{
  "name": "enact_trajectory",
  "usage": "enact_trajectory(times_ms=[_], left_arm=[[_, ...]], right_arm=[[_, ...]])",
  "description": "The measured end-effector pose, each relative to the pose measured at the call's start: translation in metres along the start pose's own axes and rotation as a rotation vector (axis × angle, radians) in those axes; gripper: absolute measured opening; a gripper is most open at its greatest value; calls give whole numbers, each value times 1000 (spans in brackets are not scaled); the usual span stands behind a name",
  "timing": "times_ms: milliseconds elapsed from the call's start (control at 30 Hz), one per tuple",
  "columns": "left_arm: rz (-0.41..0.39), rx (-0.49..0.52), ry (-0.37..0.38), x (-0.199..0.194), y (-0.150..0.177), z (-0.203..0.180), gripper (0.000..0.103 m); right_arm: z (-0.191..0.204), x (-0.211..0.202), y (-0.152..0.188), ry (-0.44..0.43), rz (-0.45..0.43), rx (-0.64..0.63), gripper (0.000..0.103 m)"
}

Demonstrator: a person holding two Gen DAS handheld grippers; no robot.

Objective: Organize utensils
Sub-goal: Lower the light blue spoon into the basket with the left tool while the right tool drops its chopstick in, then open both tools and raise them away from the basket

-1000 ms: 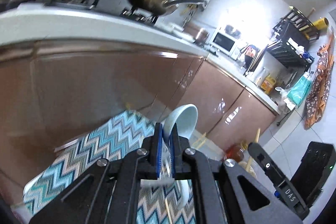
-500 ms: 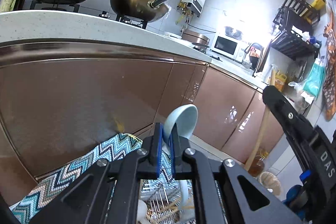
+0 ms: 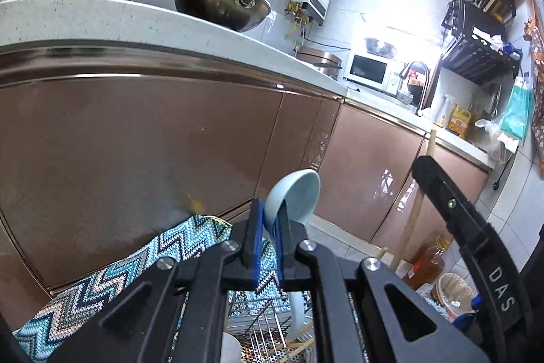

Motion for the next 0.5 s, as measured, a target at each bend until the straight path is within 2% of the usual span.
enact_trajectory(times_ms=[233,333,500], left_arm=[[31,2,18,4,17,2,8],[46,-11,31,3,22,4,9],[34,-29,36,-7,22,8,17]], right_arm=[[-10,-13,13,10,14,27,7],[-10,-18,13,16,20,19,13],[-10,-33,3,39,8,11,27]])
Point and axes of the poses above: each gripper's, at about its wrist camera, not at the fingertips, and x roughly the way its jaws point, z to its left, y to its underside, the point moved 2 cm from there along x, roughly the way its jaws point, and after that the axes turned 6 degrees about y, right-handed, at the moved point
